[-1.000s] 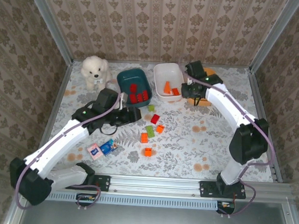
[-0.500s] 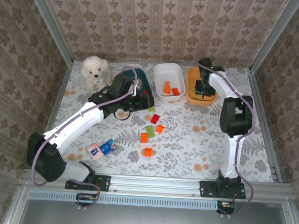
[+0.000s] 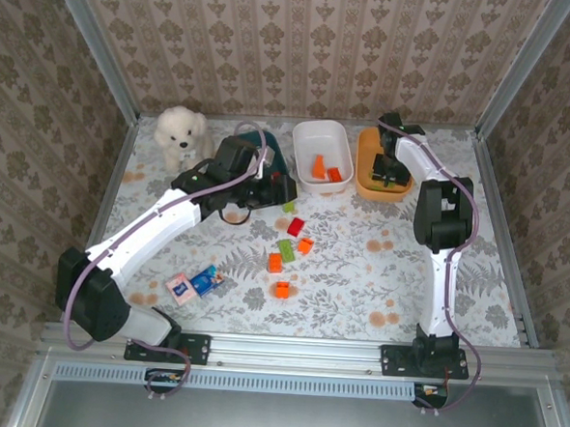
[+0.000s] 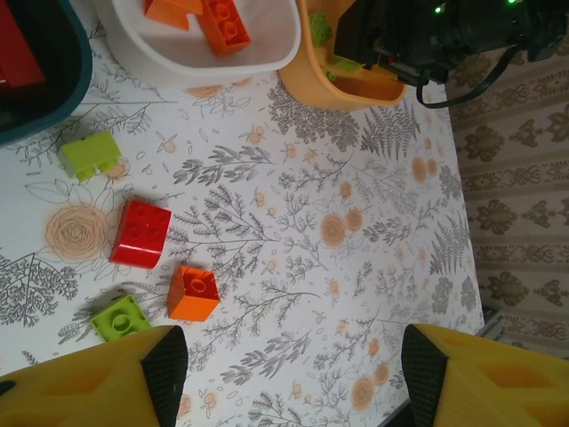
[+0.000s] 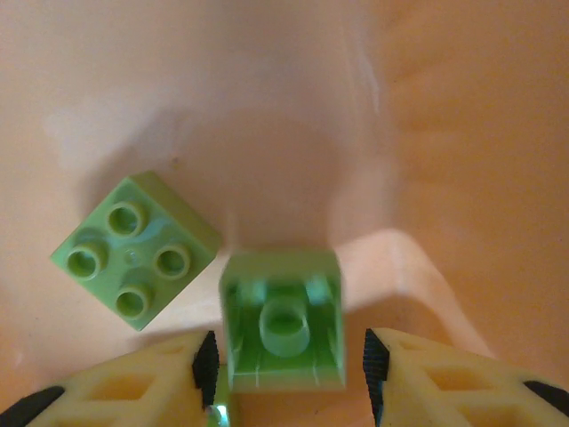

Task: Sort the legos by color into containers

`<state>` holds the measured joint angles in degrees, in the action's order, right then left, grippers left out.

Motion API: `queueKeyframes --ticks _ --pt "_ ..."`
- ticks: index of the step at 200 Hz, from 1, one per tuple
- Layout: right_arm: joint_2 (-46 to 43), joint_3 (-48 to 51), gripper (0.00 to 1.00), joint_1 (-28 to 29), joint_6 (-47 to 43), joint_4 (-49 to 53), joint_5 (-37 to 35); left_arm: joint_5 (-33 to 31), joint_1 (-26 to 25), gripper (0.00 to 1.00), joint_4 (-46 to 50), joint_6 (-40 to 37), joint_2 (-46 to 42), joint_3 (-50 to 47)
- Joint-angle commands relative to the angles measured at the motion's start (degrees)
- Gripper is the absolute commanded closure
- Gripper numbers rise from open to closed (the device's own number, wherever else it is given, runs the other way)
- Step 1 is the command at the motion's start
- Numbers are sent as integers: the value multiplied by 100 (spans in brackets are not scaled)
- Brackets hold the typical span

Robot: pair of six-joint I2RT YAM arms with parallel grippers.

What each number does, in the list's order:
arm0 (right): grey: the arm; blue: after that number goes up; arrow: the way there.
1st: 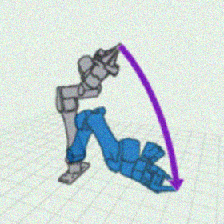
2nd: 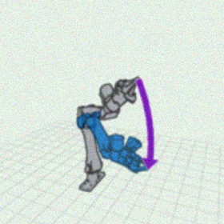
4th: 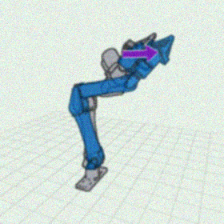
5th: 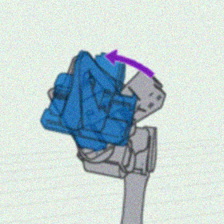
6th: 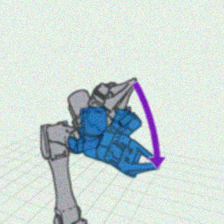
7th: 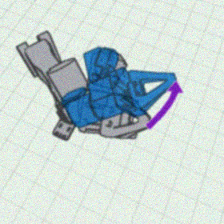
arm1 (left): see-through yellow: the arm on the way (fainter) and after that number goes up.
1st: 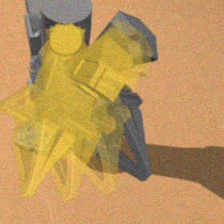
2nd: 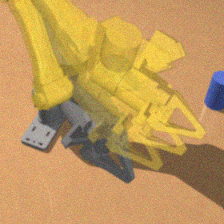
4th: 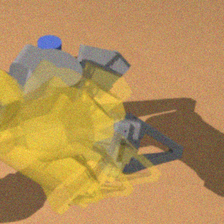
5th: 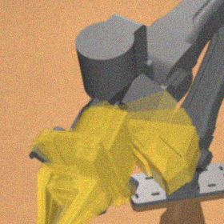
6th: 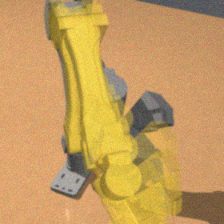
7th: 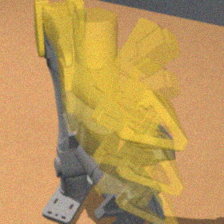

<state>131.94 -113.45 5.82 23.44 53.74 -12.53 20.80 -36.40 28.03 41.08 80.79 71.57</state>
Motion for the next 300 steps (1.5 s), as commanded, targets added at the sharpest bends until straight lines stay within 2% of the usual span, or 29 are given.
queueKeyframes --ticks 1,23,50,68,98,116,134,179,224,251,300 --pt "-123 -236 41 44 18 174 -186 -14 -51 32 249 -209 15 197" --pt "-404 -414 35 165 -81 141 -197 -105 -51 32 454 -275 24 220" --pt "-1023 -423 35 393 -155 -103 -141 -196 -48 32 668 -346 22 204" --pt "-1705 -56 35 610 -191 -556 3 -225 -48 32 783 -412 20 158" --pt "-3363 1566 35 1051 -206 -1893 340 -325 -56 33 1049 -652 8 111" --pt "-4495 2829 34 1303 -65 -2900 829 -390 -51 33 1205 -823 7 129" --pt "-5585 3970 33 1555 87 -3473 1246 -418 -53 33 1291 -950 28 141" --pt "-7622 5903 32 2133 657 -3051 1814 -455 -190 34 1381 -1254 300 163" --pt "-8682 7061 31 2363 1250 -2823 2764 -766 -718 35 1567 -1712 1137 535" --pt "-9281 7556 29 2375 1484 -3103 3172 -1194 -1094 35 1914 -1983 1999 1113" --pt "-9997 7549 23 2357 1434 -2580 3061 -1825 -1452 33 2518 -1901 3241 1915"
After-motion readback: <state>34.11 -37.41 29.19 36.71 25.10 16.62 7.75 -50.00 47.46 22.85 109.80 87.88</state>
